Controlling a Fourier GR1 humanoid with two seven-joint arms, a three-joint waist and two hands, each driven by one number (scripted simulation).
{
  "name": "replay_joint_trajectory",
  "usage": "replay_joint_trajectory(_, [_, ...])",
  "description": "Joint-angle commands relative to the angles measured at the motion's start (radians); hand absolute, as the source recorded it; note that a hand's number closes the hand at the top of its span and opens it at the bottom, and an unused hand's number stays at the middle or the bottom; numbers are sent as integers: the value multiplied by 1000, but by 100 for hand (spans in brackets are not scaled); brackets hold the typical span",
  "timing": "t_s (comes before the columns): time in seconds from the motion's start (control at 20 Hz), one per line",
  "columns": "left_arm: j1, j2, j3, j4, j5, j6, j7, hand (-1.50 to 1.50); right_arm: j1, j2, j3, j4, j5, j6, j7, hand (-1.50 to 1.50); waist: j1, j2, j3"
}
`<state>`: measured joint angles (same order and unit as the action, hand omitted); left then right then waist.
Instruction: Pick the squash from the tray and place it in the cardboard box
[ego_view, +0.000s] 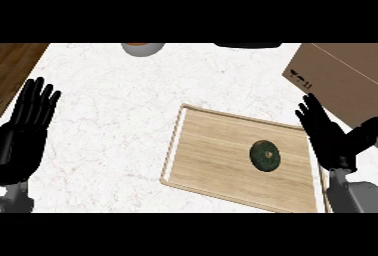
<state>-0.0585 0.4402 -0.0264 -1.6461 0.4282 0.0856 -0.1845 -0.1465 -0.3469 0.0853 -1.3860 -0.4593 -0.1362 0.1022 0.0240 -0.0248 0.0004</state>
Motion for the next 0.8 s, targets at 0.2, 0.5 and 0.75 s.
replay_joint_trajectory(0.2, [73, 55, 29, 60, 2, 36, 184, 0, 60, -43, -14, -276, 198, -243, -48, -150, -59, 12, -3])
replay_joint_trajectory(0.5, [111, 44, 15, 79, 42, 31, 264, 0, 154, -47, -92, -408, 464, -548, -282, -150, -91, 6, -3])
replay_joint_trajectory(0.75, [74, 22, -22, 39, 8, 77, 314, 0, 346, -60, 121, -656, 734, -620, -206, -150, -65, 15, -4])
